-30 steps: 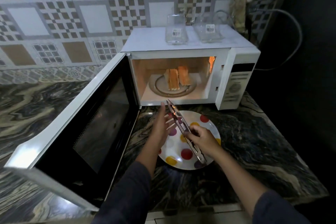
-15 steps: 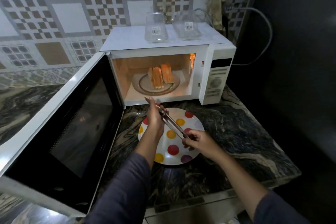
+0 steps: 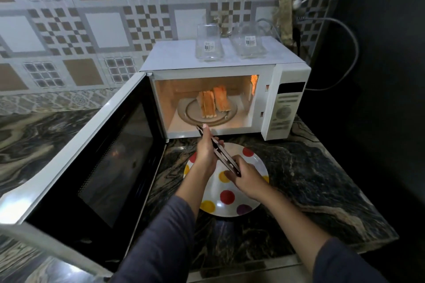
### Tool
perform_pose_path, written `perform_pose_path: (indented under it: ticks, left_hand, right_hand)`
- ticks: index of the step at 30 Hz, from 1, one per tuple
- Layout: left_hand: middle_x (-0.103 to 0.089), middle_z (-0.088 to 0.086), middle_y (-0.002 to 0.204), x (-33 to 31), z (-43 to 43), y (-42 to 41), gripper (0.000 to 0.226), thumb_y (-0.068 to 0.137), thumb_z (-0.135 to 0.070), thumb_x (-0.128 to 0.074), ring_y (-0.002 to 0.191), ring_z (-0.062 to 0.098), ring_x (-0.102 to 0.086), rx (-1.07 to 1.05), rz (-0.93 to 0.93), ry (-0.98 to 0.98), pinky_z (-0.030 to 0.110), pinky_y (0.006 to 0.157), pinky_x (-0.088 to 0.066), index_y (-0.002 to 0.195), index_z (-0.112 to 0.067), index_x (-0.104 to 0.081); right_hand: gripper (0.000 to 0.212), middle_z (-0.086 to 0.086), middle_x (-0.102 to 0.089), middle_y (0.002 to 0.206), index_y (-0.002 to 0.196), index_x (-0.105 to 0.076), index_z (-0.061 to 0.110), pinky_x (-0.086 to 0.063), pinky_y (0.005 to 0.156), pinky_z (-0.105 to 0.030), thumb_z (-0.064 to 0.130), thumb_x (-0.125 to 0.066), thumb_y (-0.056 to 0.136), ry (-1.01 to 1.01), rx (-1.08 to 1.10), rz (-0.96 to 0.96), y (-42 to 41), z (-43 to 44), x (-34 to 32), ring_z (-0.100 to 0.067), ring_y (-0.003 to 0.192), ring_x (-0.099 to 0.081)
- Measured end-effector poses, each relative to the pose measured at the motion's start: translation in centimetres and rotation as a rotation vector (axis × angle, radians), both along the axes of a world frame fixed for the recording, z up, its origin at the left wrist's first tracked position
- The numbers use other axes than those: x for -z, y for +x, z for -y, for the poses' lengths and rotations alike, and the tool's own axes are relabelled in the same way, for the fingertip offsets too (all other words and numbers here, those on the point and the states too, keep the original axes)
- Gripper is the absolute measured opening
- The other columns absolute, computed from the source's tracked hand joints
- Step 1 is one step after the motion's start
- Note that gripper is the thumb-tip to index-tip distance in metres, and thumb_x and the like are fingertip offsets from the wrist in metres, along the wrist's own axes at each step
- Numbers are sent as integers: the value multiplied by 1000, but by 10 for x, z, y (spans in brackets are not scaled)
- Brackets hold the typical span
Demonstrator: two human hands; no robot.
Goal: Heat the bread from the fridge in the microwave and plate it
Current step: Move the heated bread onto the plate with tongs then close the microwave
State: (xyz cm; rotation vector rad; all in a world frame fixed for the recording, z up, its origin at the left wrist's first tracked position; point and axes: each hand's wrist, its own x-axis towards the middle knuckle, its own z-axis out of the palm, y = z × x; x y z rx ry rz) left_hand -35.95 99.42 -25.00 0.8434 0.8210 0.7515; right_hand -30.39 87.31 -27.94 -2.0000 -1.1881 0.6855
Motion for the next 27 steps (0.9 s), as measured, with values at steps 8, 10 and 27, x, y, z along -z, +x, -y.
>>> perform_pose_path:
  ticks: [8, 10, 27]
  left_hand:
    - [-63, 4, 75, 8, -23, -25, 54, 97, -48, -33, 62, 8, -60, 192, -235, 372, 19, 58, -46, 88, -8, -67]
    - [-67, 5, 82, 12, -29, -37, 58, 95, -53, -31, 69, 10, -63, 186, -306, 427, 22, 65, -48, 90, -10, -69]
    - [-38, 8, 148, 107, -62, -95, 42, 97, -15, -40, 136, 22, -35, 115, -998, 917, 24, 111, -23, 139, -11, -42]
  right_hand:
    - [21, 3, -62, 82, 103, -47, 26, -47, 68, -31, 41, -54, 90, 94, 25, 28, 1, -11, 1, -13, 75, -60]
    - [16, 5, -57, 75, 96, -48, 23, -40, 60, -27, 36, -55, 91, 111, 78, 41, 12, -14, -1, -13, 70, -56]
    - [45, -15, -53, 125, 125, -51, 5, -36, 75, -31, 39, -48, 94, -217, 389, 165, 88, -111, -43, -32, 111, -53]
